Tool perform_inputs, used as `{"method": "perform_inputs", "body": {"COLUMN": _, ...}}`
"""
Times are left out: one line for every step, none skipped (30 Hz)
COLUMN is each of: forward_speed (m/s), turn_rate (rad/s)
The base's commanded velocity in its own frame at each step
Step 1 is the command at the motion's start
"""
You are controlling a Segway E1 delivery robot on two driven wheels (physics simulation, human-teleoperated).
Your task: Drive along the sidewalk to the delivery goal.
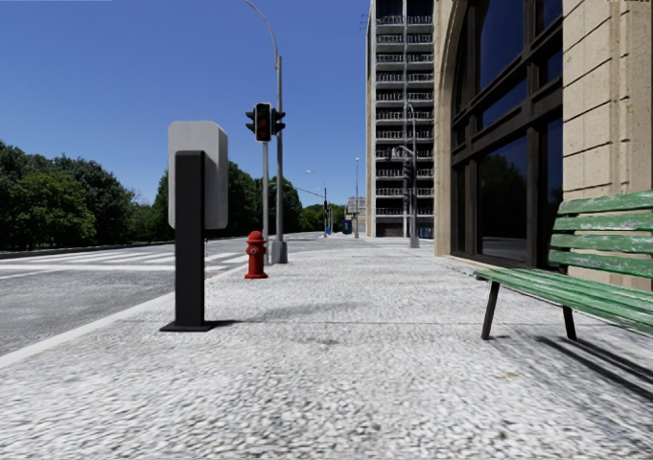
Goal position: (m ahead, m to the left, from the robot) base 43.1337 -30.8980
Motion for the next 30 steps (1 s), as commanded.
{"method": "perform_inputs", "body": {"forward_speed": 2.0, "turn_rate": 0.0}}
{"method": "perform_inputs", "body": {"forward_speed": 2.0, "turn_rate": 0.0}}
{"method": "perform_inputs", "body": {"forward_speed": 2.0, "turn_rate": 0.0}}
{"method": "perform_inputs", "body": {"forward_speed": 2.0, "turn_rate": 0.0}}
{"method": "perform_inputs", "body": {"forward_speed": 2.0, "turn_rate": 0.0}}
{"method": "perform_inputs", "body": {"forward_speed": 2.0, "turn_rate": 0.0}}
{"method": "perform_inputs", "body": {"forward_speed": 2.0, "turn_rate": 0.0}}
{"method": "perform_inputs", "body": {"forward_speed": 2.0, "turn_rate": 0.0}}
{"method": "perform_inputs", "body": {"forward_speed": 2.0, "turn_rate": 0.0}}
{"method": "perform_inputs", "body": {"forward_speed": 2.0, "turn_rate": 0.0}}
{"method": "perform_inputs", "body": {"forward_speed": 2.0, "turn_rate": 0.0}}
{"method": "perform_inputs", "body": {"forward_speed": 2.0, "turn_rate": 0.0}}
{"method": "perform_inputs", "body": {"forward_speed": 2.0, "turn_rate": -0.05}}
{"method": "perform_inputs", "body": {"forward_speed": 2.0, "turn_rate": -0.05}}
{"method": "perform_inputs", "body": {"forward_speed": 2.0, "turn_rate": -0.13}}
{"method": "perform_inputs", "body": {"forward_speed": 2.0, "turn_rate": -0.2}}
{"method": "perform_inputs", "body": {"forward_speed": 2.0, "turn_rate": -0.22}}
{"method": "perform_inputs", "body": {"forward_speed": 2.0, "turn_rate": -0.22}}
{"method": "perform_inputs", "body": {"forward_speed": 2.0, "turn_rate": -0.22}}
{"method": "perform_inputs", "body": {"forward_speed": 2.0, "turn_rate": -0.22}}
{"method": "perform_inputs", "body": {"forward_speed": 2.0, "turn_rate": -0.22}}
{"method": "perform_inputs", "body": {"forward_speed": 2.0, "turn_rate": -0.22}}
{"method": "perform_inputs", "body": {"forward_speed": 2.0, "turn_rate": -0.22}}
{"method": "perform_inputs", "body": {"forward_speed": 2.0, "turn_rate": -0.22}}
{"method": "perform_inputs", "body": {"forward_speed": 2.0, "turn_rate": -0.22}}
{"method": "perform_inputs", "body": {"forward_speed": 2.0, "turn_rate": -0.22}}
{"method": "perform_inputs", "body": {"forward_speed": 2.0, "turn_rate": -0.22}}
{"method": "perform_inputs", "body": {"forward_speed": 2.0, "turn_rate": -0.22}}
{"method": "perform_inputs", "body": {"forward_speed": 2.0, "turn_rate": -0.22}}
{"method": "perform_inputs", "body": {"forward_speed": 2.0, "turn_rate": -0.22}}
